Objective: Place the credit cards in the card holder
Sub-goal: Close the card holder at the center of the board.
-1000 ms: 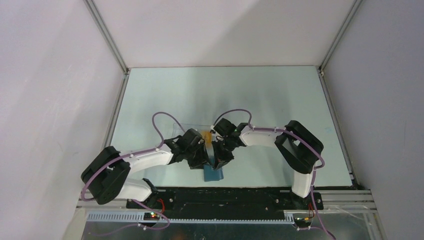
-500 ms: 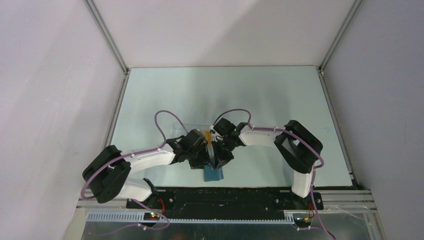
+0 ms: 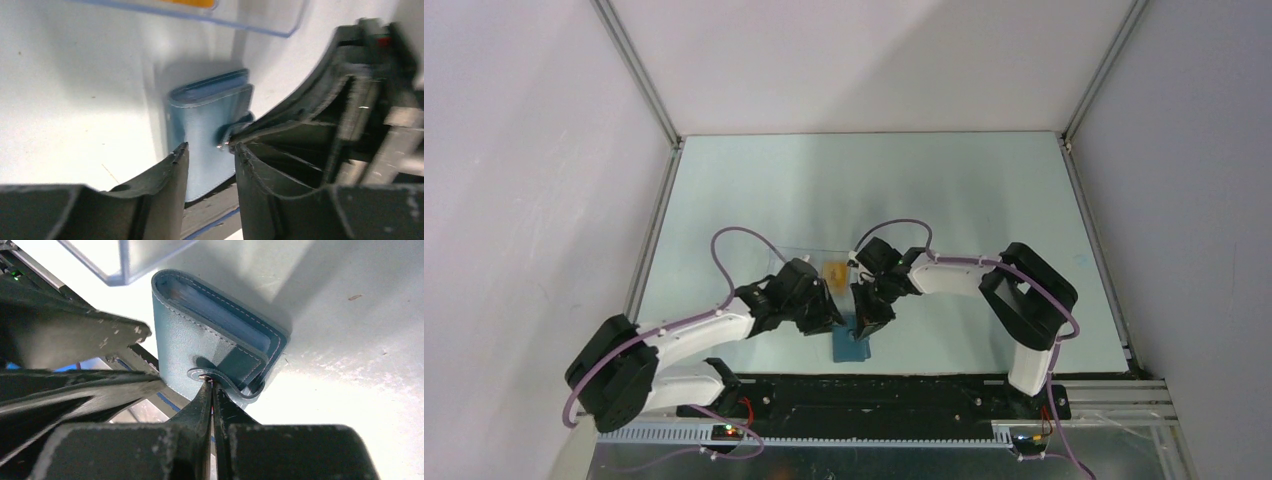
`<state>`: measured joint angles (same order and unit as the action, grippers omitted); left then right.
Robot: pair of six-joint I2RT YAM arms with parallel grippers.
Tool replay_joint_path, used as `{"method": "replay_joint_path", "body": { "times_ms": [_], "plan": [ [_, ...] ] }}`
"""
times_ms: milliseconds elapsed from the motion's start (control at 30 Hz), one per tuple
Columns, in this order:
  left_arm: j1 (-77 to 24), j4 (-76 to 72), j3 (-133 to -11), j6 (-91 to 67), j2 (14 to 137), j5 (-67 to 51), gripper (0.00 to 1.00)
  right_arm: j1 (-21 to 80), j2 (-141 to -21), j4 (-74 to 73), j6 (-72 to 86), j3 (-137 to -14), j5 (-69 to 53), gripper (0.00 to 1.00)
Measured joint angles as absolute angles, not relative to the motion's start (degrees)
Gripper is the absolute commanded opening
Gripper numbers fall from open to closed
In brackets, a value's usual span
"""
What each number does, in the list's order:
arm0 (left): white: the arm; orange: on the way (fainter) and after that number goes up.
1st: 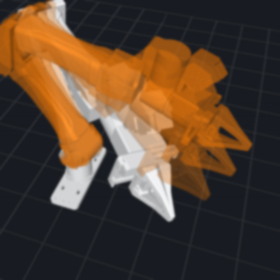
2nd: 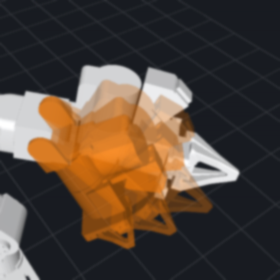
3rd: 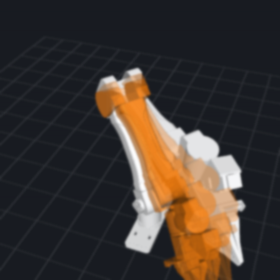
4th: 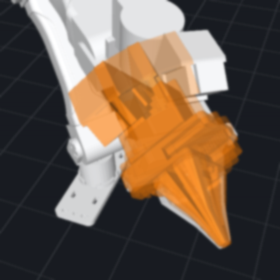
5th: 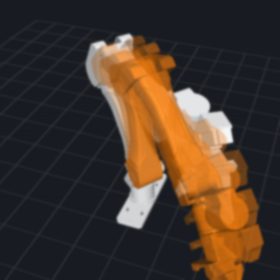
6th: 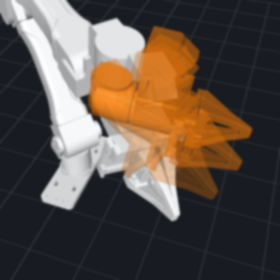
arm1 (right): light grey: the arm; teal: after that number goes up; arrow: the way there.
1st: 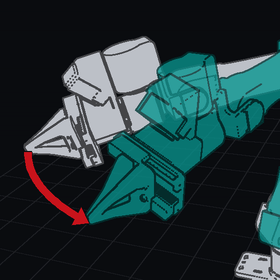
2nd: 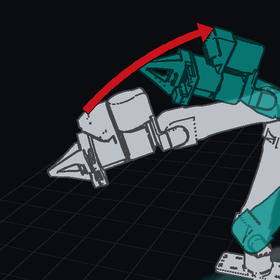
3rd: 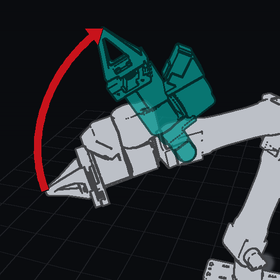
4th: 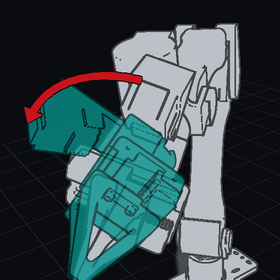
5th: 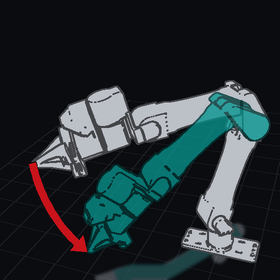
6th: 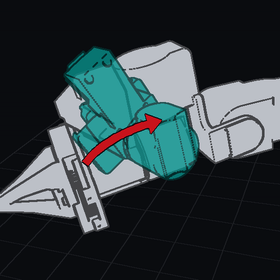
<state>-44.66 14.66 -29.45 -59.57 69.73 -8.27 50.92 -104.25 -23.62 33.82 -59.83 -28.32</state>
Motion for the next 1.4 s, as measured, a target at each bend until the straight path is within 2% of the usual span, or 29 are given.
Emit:
{"method": "replay_joint_path", "body": {
  "times_ms": [100,300,600,800,1000,1133,1300,1400],
  "plan": [
    [-43.59,13.8,-29.26,-59.35,66.98,-9.45,0.3,50.52,-104.29,-23.62,33.82,-59.72,-28.75,0.02],
    [-43.46,12.93,-29.26,-57.8,66.81,-12.1,0.36,50.39,-104.79,-23.42,33.85,-59.72,-29.95,0.02],
    [-43.46,7.73,-28.84,-55.92,74.5,-18.83,0.33,49.89,-105.34,-23.24,33.85,-59.75,-31.27,0.02],
    [-43.4,4.75,-28.29,-55.88,76.95,-21.43,0.24,49.67,-105.54,-23.22,33.85,-59.75,-31.75,0.02],
    [-43.38,4.27,-28.05,-55.68,78.02,-21.69,0.02,49.63,-105.6,-23.2,33.85,-59.77,-31.94,0.03],
    [-43.44,4.21,-28.08,-55.42,78.02,-21.41,0.0,49.6,-105.6,-23.16,33.85,-59.75,-31.97,0.1],
    [-43.66,5.08,-28.23,-55.27,77.56,-20.71,0.0,49.5,-105.3,-22.85,33.95,-59.75,-33.08,0.37],
    [-43.92,5.54,-28.34,-55.24,76.9,-19.88,0.0,49.1,-104.01,-22.98,33.78,-59.44,-33.19,0.46]
  ]
}}
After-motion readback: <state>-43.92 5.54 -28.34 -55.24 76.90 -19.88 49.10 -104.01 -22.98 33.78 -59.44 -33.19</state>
